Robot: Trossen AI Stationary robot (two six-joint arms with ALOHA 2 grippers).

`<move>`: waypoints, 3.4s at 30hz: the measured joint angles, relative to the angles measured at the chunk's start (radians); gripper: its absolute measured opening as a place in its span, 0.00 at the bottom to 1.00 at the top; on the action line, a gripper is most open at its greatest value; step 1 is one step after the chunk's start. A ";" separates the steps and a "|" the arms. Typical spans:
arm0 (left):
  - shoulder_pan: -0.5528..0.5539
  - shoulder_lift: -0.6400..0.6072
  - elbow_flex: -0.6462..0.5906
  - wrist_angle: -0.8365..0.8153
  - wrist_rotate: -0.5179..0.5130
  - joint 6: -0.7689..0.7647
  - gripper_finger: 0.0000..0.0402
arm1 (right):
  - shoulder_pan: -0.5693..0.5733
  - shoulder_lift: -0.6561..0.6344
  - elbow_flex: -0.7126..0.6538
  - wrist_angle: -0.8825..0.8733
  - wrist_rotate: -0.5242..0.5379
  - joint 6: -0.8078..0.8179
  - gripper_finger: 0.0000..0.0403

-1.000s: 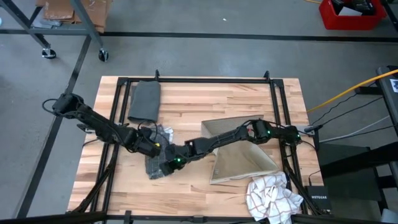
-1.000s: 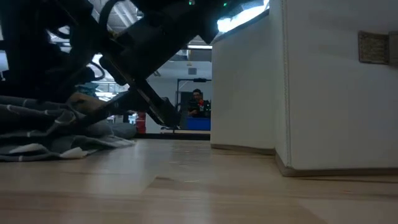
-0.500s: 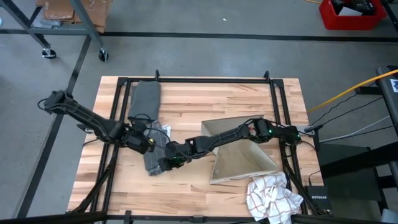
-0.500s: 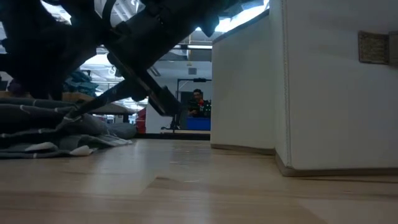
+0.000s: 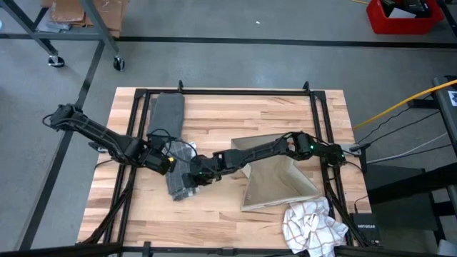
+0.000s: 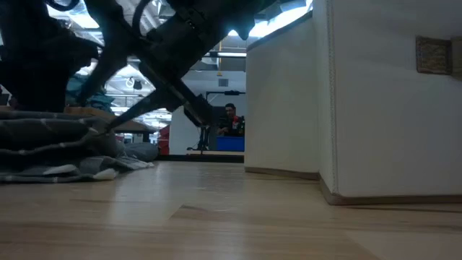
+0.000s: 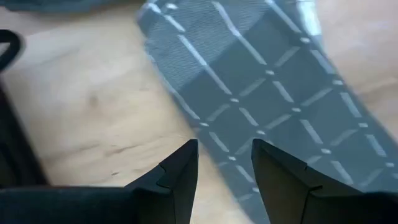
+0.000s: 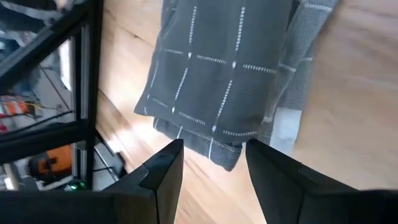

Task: Fold towel
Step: Stack the gray patterned towel on top of the gray towel

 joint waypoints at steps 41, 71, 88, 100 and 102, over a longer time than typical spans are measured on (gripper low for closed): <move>0.045 -0.034 -0.144 0.106 0.096 -0.191 0.36 | -0.069 -0.029 -0.002 -0.136 -0.066 -0.116 0.44; 0.045 -0.034 -0.258 0.354 0.006 -0.232 0.36 | -0.016 0.044 -0.002 -0.028 0.014 0.094 0.44; 0.043 0.138 -0.257 0.532 -0.012 -0.169 0.35 | -0.010 0.122 0.002 0.085 -0.011 0.144 0.44; 0.043 0.116 -0.254 0.551 -0.003 -0.135 0.03 | -0.009 0.133 0.000 0.113 0.051 0.130 0.13; 0.043 0.107 -0.251 0.548 -0.004 -0.128 0.03 | -0.009 0.137 -0.002 0.151 0.066 0.106 0.04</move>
